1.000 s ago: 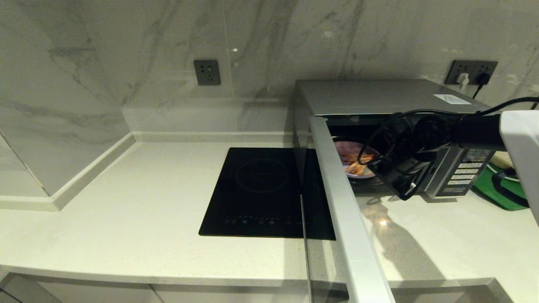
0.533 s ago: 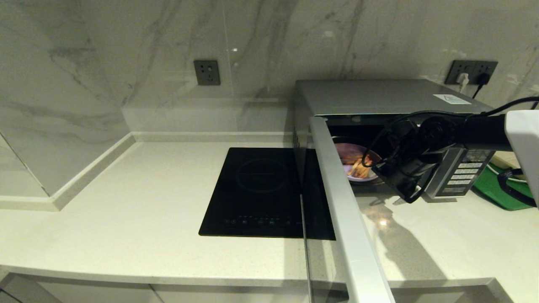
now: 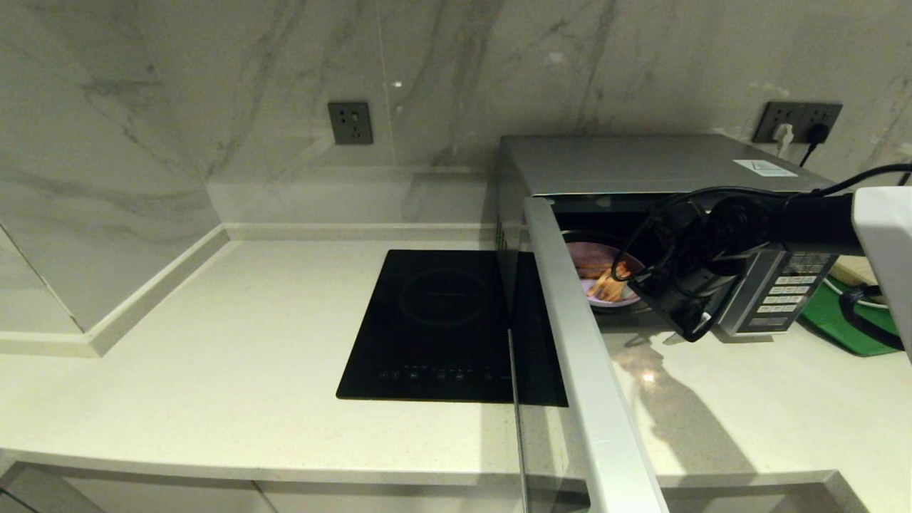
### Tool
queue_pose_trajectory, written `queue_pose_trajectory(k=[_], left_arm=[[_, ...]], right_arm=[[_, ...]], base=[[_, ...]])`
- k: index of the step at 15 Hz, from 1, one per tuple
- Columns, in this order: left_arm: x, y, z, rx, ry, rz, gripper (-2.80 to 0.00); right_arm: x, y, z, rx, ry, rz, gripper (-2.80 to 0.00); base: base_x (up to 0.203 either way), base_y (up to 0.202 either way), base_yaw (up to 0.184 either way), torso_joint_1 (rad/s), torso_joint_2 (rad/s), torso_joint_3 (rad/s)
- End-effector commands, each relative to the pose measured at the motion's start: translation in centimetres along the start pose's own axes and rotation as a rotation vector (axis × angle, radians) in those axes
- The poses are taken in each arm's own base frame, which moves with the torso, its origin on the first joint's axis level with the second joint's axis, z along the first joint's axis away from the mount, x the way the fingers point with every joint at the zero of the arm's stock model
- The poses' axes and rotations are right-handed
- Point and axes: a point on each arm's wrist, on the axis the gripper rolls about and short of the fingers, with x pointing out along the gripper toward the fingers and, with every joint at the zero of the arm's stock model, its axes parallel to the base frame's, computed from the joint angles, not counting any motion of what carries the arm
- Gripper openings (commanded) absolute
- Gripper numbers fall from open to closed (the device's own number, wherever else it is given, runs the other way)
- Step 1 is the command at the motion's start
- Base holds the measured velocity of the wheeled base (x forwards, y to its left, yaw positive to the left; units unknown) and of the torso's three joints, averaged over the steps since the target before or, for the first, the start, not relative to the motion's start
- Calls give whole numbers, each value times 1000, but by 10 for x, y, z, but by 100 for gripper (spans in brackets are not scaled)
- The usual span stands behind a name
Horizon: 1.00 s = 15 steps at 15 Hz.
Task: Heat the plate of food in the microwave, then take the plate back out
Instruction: Take the plate out of the microwave
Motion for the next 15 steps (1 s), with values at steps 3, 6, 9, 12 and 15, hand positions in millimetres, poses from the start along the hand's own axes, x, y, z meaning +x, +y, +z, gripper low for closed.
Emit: queue_pose_trajectory(k=[3, 6, 9, 12, 15], left_arm=[[0, 0, 0, -1, 0, 0, -280], [0, 0, 0, -1, 0, 0, -280], [0, 0, 0, -1, 0, 0, -280], [0, 0, 0, -1, 0, 0, -280], [0, 0, 0, -1, 0, 0, -280]], right_arm=[[6, -1, -1, 4, 7, -15, -280], [5, 0, -1, 5, 4, -9, -280], [-6, 10, 8, 13, -27, 49, -280], [-13, 13, 13, 17, -46, 83, -280], [-6, 11, 17, 30, -45, 70, -280]], base=[[0, 0, 0, 0, 0, 0], [0, 0, 0, 0, 0, 0], [0, 0, 0, 0, 0, 0], [0, 0, 0, 0, 0, 0], [0, 0, 0, 0, 0, 0]])
